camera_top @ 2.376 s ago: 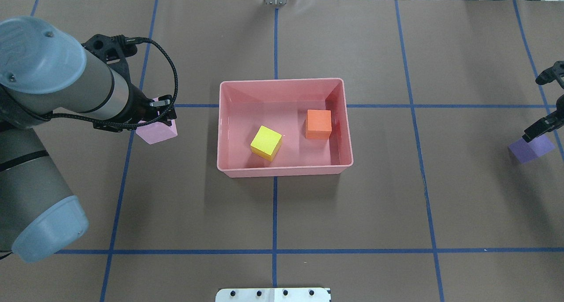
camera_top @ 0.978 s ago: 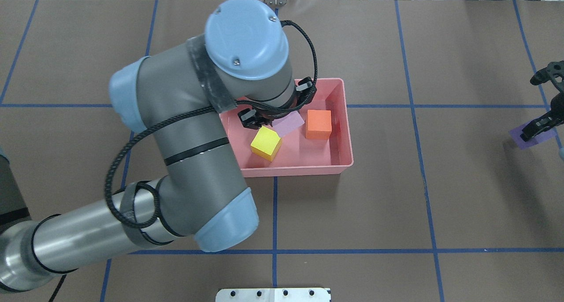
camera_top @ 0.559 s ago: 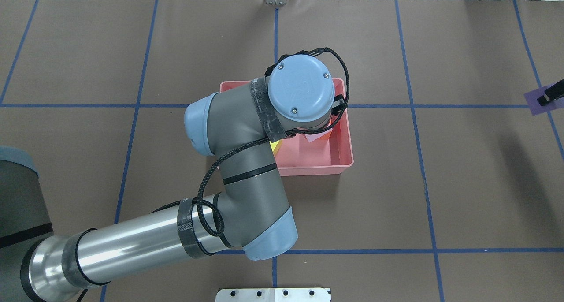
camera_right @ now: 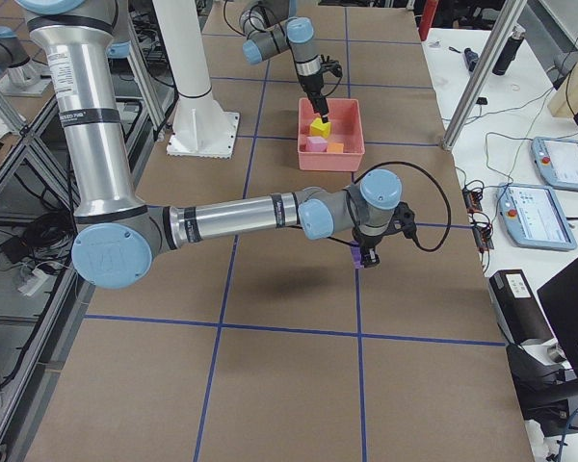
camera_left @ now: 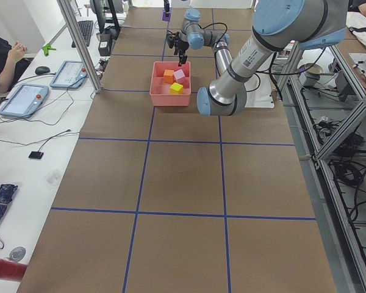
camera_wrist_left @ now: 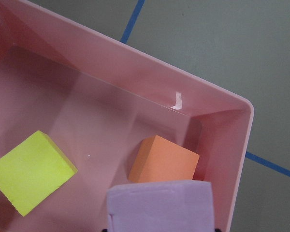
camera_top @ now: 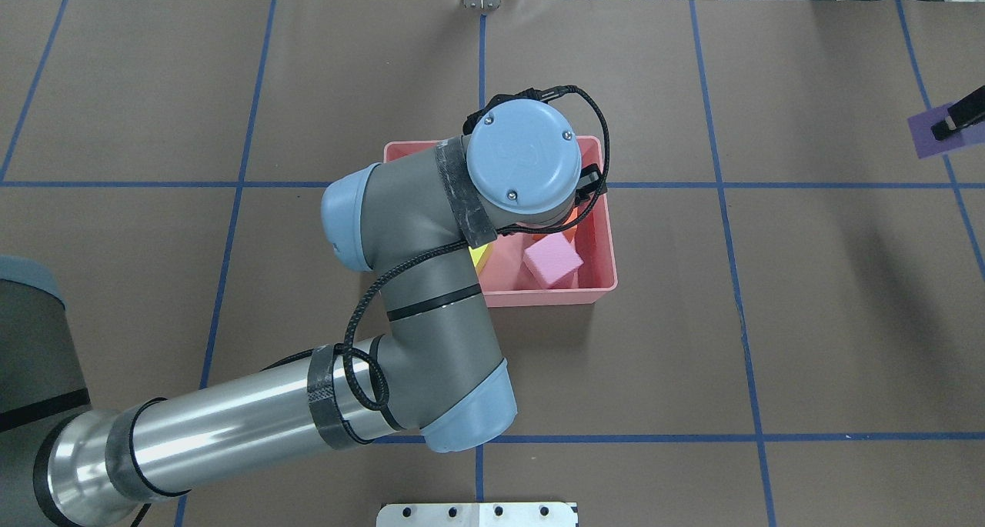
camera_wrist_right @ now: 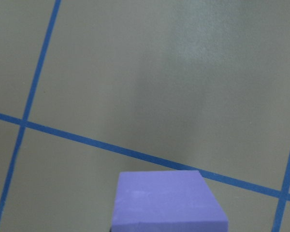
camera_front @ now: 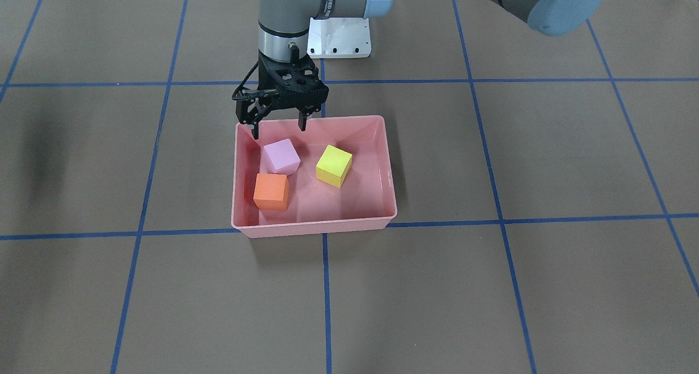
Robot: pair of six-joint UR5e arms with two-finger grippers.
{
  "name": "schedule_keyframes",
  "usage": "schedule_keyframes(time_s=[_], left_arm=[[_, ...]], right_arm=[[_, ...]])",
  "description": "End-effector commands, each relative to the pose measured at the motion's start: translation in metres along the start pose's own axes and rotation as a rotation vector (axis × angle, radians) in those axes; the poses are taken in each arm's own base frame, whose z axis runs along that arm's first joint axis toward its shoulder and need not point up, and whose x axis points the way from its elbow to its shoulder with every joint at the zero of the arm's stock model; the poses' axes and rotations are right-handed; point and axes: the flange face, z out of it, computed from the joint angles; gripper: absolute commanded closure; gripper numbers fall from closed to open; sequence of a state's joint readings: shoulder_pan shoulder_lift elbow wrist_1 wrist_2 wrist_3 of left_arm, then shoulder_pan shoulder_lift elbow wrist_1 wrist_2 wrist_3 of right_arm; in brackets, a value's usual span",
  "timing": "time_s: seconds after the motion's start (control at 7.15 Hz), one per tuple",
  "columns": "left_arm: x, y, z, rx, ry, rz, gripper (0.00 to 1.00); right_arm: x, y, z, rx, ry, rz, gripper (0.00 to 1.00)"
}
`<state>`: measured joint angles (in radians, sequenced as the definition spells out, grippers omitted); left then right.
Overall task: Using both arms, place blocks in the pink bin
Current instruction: 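Release the pink cube into the bin while right gripper grasps purple cube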
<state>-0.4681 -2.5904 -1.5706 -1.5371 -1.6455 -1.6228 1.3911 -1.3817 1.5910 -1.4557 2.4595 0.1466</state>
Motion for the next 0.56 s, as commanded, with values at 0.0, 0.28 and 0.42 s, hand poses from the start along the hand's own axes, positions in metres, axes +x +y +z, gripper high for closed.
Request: schedule_keyframes(time_s=[0.0, 0.28, 0.42], left_arm=[[-0.03, -0.05, -0.067, -0.028, -0.065, 0.095, 0.01], [-0.14, -0.144, -0.081, -0.086, -0.112, 0.211, 0.0], [-0.209, -0.185, -0.083, -0.098, -0.153, 0.308, 0.0]], right_arm=[[-0.041, -0.032, -0.038, -0.017, -0.049, 0.05, 1.0], [-0.139, -0.058, -0.056, -0.054, -0.066, 0.172, 1.0], [-0.197, -0.061, -0.05, -0.066, -0.086, 0.218, 1.0]])
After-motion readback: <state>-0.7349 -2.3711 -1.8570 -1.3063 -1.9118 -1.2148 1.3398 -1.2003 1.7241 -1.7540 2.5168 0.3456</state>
